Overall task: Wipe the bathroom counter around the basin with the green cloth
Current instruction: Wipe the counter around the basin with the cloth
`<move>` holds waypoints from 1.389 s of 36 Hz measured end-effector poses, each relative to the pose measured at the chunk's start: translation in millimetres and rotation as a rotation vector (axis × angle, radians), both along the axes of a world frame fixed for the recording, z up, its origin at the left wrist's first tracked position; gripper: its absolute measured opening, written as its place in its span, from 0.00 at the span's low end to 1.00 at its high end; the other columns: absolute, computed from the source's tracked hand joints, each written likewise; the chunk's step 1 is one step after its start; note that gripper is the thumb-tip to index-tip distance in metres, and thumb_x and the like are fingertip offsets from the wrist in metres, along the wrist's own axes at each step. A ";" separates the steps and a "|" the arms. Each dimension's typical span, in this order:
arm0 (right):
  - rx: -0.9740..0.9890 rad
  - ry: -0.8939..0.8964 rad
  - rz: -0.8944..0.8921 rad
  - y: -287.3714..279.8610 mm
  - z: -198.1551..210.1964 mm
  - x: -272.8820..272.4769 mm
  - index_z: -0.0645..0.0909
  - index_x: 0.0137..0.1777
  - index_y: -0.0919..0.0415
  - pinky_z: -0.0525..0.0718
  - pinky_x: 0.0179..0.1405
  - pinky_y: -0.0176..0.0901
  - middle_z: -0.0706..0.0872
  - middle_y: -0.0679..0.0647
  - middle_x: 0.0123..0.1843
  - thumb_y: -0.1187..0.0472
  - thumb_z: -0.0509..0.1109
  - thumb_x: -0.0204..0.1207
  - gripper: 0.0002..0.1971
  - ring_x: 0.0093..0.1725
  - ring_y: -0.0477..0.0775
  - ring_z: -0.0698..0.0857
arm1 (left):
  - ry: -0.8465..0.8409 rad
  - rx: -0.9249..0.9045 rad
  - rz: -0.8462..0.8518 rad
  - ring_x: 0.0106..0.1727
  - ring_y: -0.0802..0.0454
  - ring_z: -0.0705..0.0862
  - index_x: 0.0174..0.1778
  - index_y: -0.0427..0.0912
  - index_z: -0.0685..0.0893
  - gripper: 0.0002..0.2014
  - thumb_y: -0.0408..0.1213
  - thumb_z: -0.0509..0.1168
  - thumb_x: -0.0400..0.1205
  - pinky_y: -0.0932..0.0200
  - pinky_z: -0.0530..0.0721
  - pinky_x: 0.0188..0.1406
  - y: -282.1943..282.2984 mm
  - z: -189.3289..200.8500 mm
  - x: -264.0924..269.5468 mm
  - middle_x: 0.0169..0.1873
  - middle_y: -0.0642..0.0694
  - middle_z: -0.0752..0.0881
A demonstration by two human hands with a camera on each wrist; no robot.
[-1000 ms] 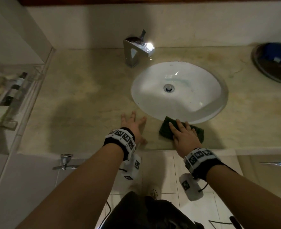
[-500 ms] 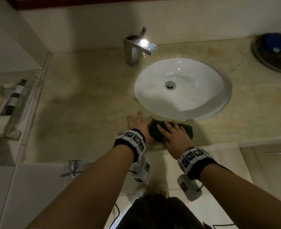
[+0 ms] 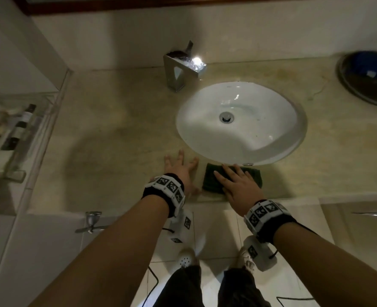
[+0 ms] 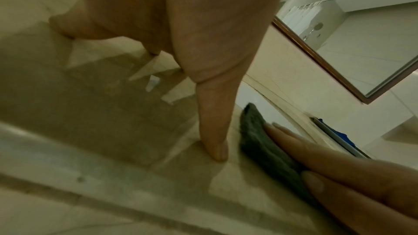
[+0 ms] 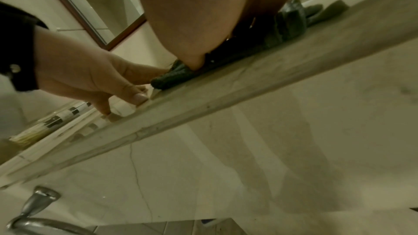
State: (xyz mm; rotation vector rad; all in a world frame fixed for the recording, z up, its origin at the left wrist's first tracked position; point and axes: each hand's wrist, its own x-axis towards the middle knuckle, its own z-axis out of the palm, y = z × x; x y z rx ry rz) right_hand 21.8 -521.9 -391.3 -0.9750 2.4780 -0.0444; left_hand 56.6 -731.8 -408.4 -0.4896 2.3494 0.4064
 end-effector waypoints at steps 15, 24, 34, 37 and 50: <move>0.051 0.033 -0.156 104.5 -5.5 -62.5 0.45 0.84 0.38 0.46 0.83 0.58 0.44 0.48 0.87 0.51 0.51 0.87 0.28 0.85 0.58 0.46 | 0.020 0.049 -0.064 0.81 0.26 0.33 0.82 0.67 0.34 0.54 0.66 0.69 0.72 0.26 0.50 0.78 74.7 17.0 -18.0 0.84 0.44 0.31; 0.066 0.056 -0.311 132.5 -5.8 -77.7 0.47 0.85 0.42 0.49 0.83 0.60 0.48 0.50 0.87 0.51 0.50 0.87 0.28 0.85 0.60 0.48 | 0.013 0.003 -0.042 0.82 0.36 0.29 0.80 0.72 0.38 0.40 0.67 0.58 0.80 0.13 0.53 0.67 102.1 19.8 -9.2 0.82 0.53 0.27; 0.017 0.034 -0.077 88.1 -8.5 -41.5 0.45 0.85 0.40 0.43 0.82 0.61 0.42 0.49 0.87 0.52 0.49 0.87 0.28 0.85 0.61 0.45 | -0.011 0.006 0.010 0.82 0.36 0.30 0.81 0.72 0.39 0.40 0.62 0.61 0.81 0.15 0.56 0.69 108.4 26.5 -14.1 0.82 0.53 0.28; -0.006 0.019 -0.018 88.4 -8.7 -36.6 0.44 0.84 0.38 0.41 0.82 0.59 0.39 0.47 0.87 0.52 0.48 0.87 0.28 0.85 0.61 0.43 | -0.016 -0.001 0.021 0.82 0.35 0.30 0.81 0.72 0.40 0.41 0.62 0.61 0.80 0.15 0.57 0.69 110.2 26.5 -15.8 0.82 0.52 0.28; 0.028 0.038 -0.037 160.6 -11.0 -77.1 0.44 0.84 0.37 0.44 0.83 0.57 0.43 0.47 0.87 0.49 0.48 0.87 0.27 0.85 0.58 0.44 | 0.030 -0.031 -0.088 0.81 0.25 0.34 0.82 0.67 0.39 0.44 0.62 0.62 0.79 0.24 0.55 0.76 144.2 10.9 -38.8 0.82 0.41 0.28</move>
